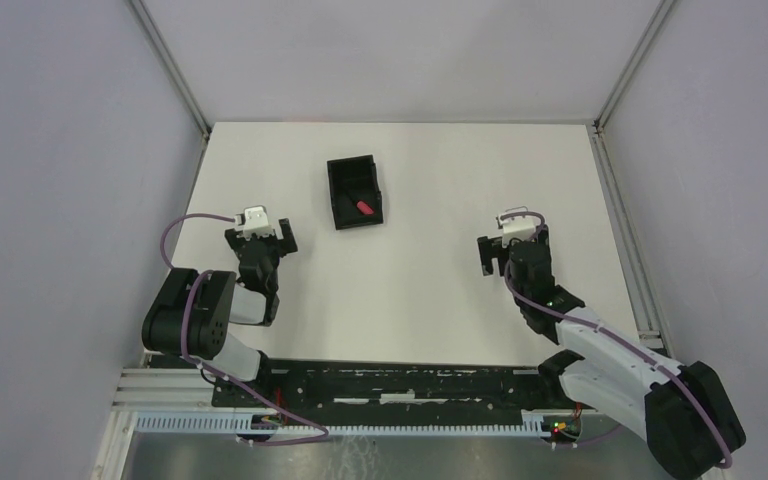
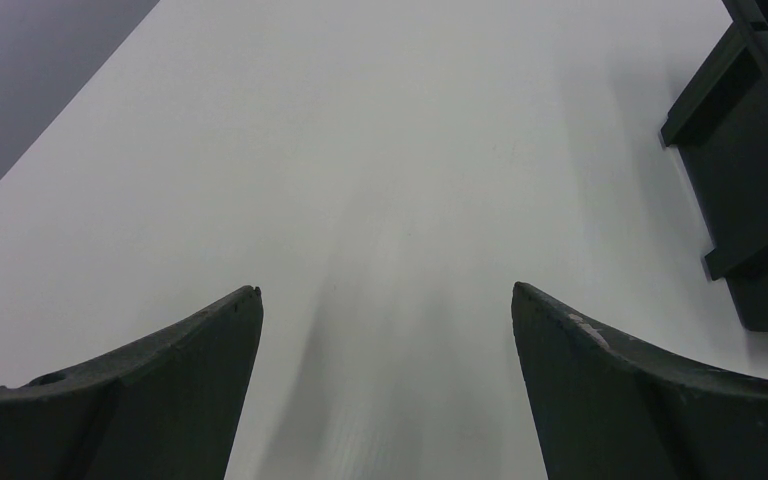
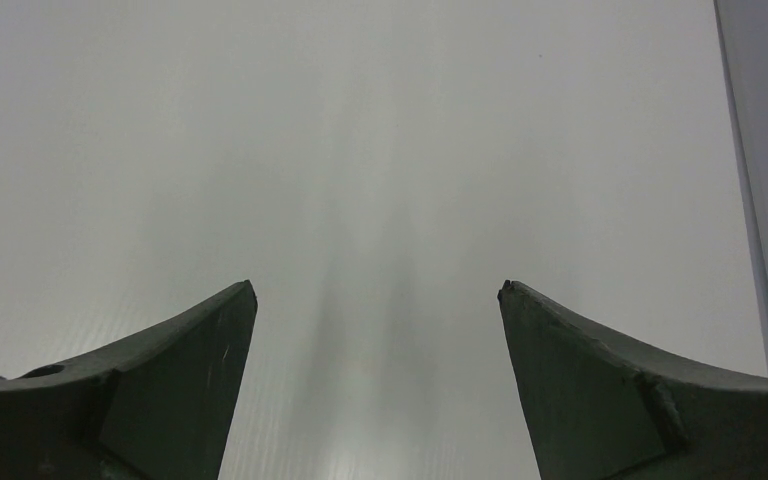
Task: Put the screwdriver in the bin
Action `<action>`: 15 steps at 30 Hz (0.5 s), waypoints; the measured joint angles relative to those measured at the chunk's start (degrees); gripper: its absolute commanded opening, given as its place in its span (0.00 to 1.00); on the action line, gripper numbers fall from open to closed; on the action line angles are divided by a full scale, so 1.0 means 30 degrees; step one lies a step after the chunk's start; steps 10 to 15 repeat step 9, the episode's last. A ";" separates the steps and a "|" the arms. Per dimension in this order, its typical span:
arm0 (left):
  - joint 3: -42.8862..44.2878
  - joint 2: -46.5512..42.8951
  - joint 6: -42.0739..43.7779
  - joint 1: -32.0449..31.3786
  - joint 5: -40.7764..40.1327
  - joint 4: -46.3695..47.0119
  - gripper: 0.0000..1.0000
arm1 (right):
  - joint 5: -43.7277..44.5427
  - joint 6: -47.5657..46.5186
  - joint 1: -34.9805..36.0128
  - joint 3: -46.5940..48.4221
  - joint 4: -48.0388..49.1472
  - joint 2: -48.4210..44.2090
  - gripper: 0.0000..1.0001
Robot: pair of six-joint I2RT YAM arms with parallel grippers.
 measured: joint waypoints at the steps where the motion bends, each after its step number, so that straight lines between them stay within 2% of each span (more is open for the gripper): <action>1: 0.0000 0.0000 0.0000 0.0000 0.0000 0.0000 1.00 | 0.0066 0.0029 0.0000 -0.0058 0.0036 -0.0175 0.98; 15: 0.0000 0.0000 0.0000 0.0000 0.0000 -0.0007 1.00 | 0.0452 0.0102 0.0000 -0.0168 0.0270 -0.1341 0.98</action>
